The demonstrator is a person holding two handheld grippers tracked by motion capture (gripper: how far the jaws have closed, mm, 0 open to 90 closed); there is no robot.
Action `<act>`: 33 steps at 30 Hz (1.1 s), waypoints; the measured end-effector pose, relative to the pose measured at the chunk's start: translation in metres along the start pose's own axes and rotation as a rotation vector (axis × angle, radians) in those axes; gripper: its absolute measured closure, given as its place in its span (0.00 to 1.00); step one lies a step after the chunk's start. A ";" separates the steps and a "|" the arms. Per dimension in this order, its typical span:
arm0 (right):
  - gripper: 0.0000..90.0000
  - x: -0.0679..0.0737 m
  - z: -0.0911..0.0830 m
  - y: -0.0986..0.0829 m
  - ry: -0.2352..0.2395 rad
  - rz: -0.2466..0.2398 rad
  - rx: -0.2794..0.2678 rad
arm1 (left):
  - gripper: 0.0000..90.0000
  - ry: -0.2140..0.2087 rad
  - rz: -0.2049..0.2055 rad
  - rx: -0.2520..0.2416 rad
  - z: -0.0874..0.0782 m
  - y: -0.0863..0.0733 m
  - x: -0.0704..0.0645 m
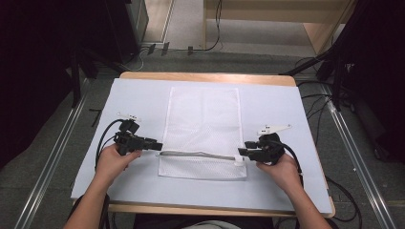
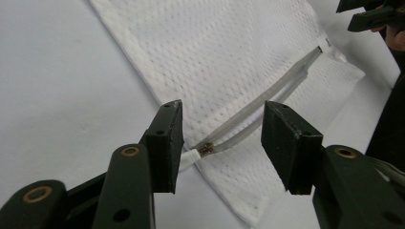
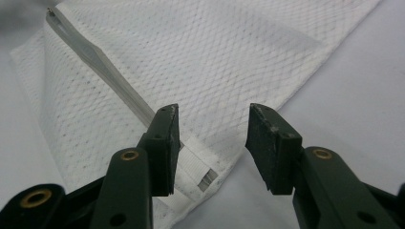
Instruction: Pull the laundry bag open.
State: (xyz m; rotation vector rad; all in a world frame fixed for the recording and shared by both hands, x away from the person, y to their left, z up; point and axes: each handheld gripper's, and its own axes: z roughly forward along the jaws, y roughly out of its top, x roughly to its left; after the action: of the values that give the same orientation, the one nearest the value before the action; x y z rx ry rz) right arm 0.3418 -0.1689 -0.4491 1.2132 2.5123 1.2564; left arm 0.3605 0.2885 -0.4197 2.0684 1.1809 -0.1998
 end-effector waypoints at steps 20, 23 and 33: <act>0.52 -0.030 -0.013 -0.004 -0.088 0.044 -0.057 | 0.47 0.150 0.038 -0.109 -0.014 -0.005 0.018; 0.51 -0.034 -0.014 -0.006 -0.105 0.050 -0.055 | 0.44 0.182 0.048 -0.126 -0.016 -0.006 0.022; 0.49 -0.044 -0.016 -0.009 -0.155 0.065 -0.073 | 0.41 0.232 0.006 -0.155 -0.022 -0.009 0.034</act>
State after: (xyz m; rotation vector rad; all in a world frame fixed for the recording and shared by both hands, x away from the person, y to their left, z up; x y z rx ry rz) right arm 0.3601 -0.2116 -0.4561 1.3302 2.3164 1.2049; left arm 0.3678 0.3288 -0.4238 1.9969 1.2846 0.1348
